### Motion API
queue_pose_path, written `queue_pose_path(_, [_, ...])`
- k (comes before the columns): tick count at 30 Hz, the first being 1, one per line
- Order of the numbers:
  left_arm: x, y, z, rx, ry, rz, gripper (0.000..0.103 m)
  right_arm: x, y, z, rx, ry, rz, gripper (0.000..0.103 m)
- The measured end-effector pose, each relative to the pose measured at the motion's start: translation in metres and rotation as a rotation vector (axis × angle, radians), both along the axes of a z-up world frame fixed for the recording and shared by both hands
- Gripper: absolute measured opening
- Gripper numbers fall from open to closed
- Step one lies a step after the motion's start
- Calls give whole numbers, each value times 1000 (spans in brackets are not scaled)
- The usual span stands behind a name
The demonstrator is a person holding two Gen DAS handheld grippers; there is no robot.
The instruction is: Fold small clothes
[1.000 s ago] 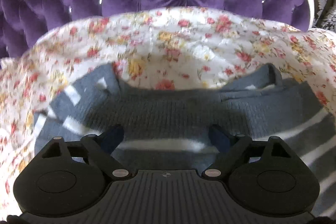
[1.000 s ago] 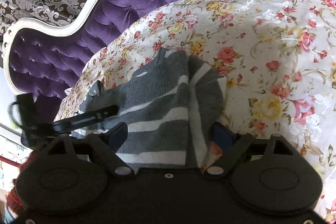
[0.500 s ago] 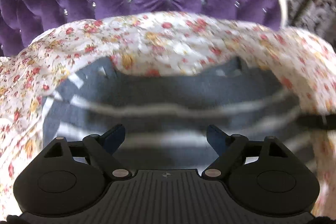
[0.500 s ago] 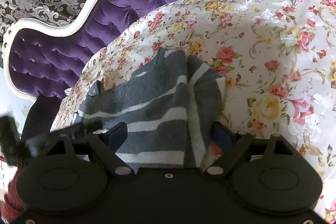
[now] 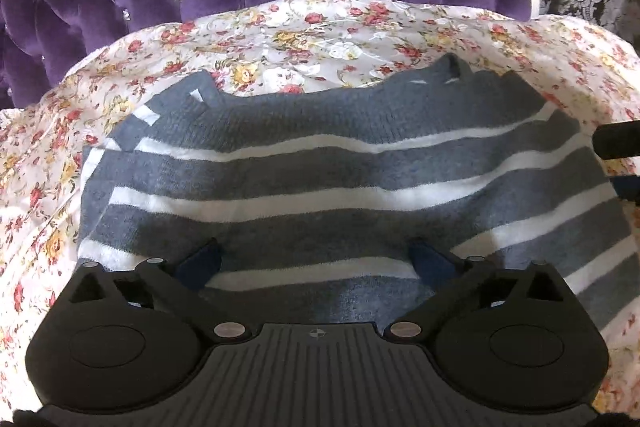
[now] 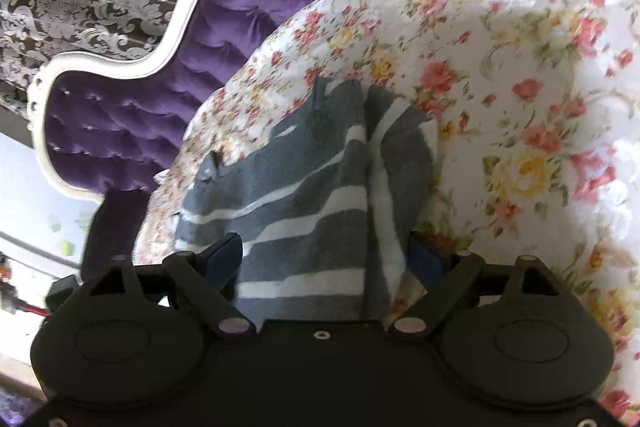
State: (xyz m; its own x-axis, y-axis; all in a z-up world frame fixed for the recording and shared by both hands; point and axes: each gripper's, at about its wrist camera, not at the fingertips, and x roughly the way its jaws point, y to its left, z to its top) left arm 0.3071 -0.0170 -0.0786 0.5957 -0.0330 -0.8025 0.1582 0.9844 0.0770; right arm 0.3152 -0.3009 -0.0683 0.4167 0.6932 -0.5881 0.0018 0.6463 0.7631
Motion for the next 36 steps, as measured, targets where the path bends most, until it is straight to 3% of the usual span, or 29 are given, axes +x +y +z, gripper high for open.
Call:
queue_pose_path(8, [2,3,0,-12,3,1,103,11,19,-13,118,-2,35,93])
queue_pose_path(12, [2,2,0,-13,-1,2,103,11,32,-9,103,-26,30,103])
queue_pose_path(15, [1,2,-1,-13,-6,3,103,10,36,-7,77,-22,10,103])
queue_pose_path(20, [1,2,-1,-13,-4,4,103,10,30,-11,123,1,-31,103])
queue_pose_path(31, [3,2,2,-11,5,-4,103,8,36,-9,87,-23,-7,103])
queue_pose_path(36, [-3,15,11,-72,-18,6,102,8,37,-9,75,-37,6,103])
